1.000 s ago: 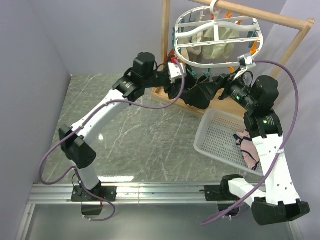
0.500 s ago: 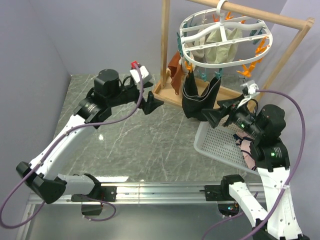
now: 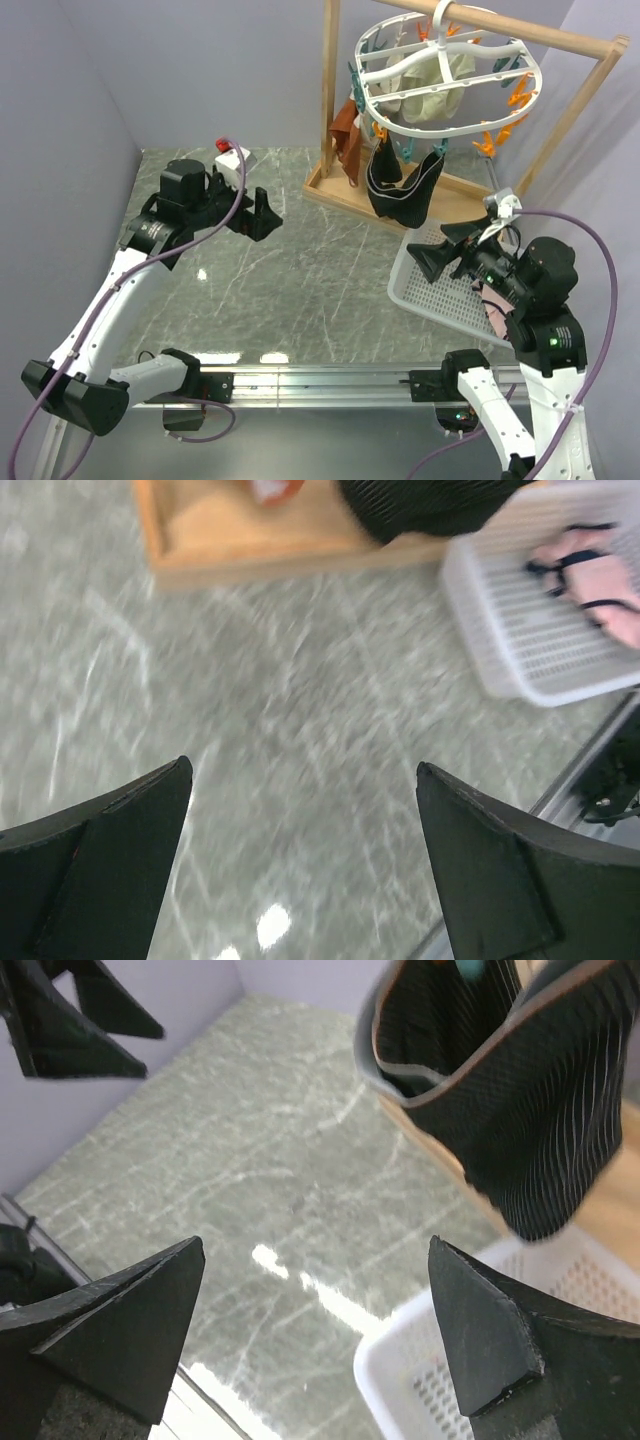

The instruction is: Clip the underwear to the hanger

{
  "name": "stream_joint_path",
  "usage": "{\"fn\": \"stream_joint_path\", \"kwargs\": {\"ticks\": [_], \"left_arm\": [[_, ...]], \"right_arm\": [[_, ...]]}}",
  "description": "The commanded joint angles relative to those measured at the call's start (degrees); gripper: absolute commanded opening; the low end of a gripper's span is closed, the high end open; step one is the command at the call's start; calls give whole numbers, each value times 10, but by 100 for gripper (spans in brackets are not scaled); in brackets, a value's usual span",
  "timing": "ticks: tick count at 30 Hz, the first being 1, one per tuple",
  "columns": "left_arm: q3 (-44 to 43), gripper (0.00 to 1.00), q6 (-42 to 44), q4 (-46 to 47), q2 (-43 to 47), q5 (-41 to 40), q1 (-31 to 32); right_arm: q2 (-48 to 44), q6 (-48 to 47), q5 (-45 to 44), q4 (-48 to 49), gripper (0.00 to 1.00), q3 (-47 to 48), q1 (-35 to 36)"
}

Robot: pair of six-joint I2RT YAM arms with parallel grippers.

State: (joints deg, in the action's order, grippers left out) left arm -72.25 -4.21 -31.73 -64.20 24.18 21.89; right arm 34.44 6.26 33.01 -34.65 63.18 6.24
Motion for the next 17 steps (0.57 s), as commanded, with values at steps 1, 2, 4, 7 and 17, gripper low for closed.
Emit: {"fn": "stream_joint_path", "kwargs": {"ticks": [1,2,4,7,17], "left_arm": [[-4,99,-15,-75,-5,-36,-39],[3,99,-16,-67,4,-37,-50],[26,99,-15,-55,14,-37,-73],[41,99,-23,-46,24,-41,-93],[52,100,-37,-37,31,-72,-119]], "right_arm": [[-23,-13,-46,-38,100,-29,4],[-28,-17,-59,-38,100,-45,3],[-30,-28,-96,-39,100,-64,-3],[-36,-38,-123,-37,100,-96,-5],[-56,-39,-142,-33,100,-118,-7]]}}
